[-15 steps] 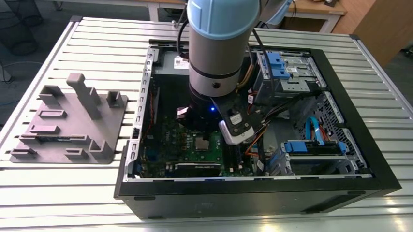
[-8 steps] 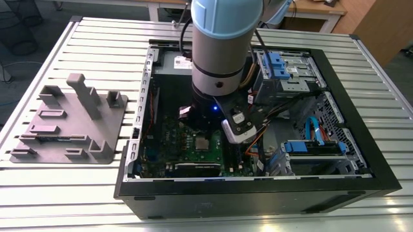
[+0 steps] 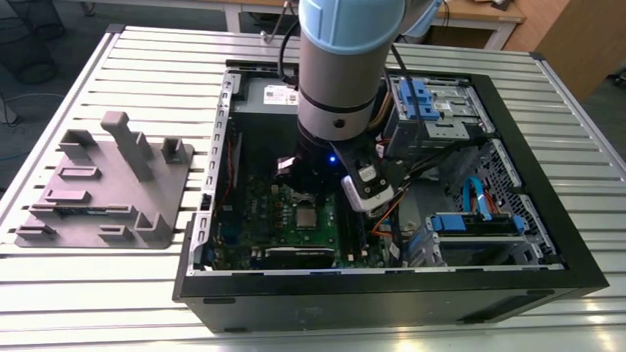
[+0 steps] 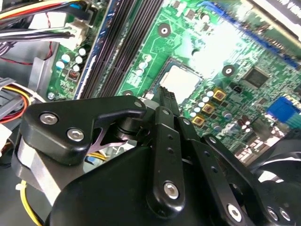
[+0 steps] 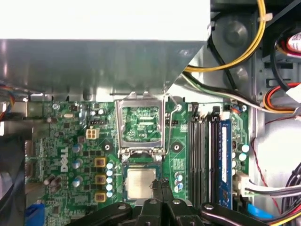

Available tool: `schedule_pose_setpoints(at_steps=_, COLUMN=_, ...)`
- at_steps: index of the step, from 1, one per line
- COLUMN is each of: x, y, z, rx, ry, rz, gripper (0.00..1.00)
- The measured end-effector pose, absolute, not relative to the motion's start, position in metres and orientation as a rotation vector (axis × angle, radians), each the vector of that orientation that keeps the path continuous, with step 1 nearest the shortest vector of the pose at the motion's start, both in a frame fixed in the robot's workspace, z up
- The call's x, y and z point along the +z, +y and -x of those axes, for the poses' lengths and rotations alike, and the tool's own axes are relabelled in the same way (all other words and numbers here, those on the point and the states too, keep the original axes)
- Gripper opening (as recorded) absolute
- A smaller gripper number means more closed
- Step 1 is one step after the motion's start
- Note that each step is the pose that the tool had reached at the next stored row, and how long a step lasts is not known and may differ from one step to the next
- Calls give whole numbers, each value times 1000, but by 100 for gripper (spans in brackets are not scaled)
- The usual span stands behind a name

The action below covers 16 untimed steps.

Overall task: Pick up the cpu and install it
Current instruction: 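Close the cpu cover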

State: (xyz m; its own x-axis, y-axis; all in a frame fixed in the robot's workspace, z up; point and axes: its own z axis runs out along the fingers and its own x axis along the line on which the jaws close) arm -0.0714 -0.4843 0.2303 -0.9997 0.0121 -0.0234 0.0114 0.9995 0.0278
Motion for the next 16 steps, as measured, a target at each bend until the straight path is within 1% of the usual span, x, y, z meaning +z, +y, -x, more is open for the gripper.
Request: schedule_pose_setpoints(at_steps=16, x=230, y=-481, z=66, rx=43, ry=3118, rz=-18, gripper=11)
